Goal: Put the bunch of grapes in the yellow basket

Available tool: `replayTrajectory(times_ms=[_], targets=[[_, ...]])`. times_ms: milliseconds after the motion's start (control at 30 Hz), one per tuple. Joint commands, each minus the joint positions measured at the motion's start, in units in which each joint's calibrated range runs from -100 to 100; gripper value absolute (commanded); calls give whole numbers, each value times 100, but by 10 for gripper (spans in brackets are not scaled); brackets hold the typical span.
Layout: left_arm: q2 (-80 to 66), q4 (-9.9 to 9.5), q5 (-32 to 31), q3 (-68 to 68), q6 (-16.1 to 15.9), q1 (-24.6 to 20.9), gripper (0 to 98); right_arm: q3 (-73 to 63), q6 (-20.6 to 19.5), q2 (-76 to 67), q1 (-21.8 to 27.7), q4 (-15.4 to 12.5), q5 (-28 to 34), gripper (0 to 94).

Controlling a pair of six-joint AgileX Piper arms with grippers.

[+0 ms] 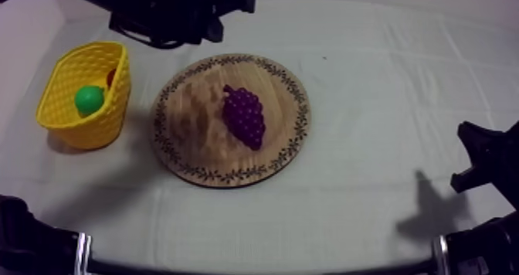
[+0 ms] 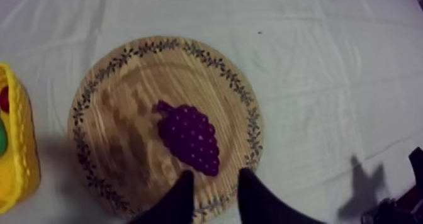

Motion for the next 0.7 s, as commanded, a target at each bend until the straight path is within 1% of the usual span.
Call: replayTrajectory(times_ms=[0,100,200,267,433,600,667], targets=[[54,46,37,-11,52,-4,560,-3,0,-1,2,1,4,4],[171,129,155,-96,80,7,660,-3,0,-1,2,1,4,4],[308,222,309,-216,122,14,729,-3,0,-1,2,1,4,4],[422,316,487,-374,162,-2,767,-3,0,-1,2,1,4,4],[762,574,1018,-844,207,-71,836,-3,0,-1,2,1,4,4],[1108,723,1151,-971,318,-74,876,-3,0,-1,2,1,4,4],[1249,823,1164,-970,407,-71,912,-3,0,-1,2,1,4,4]])
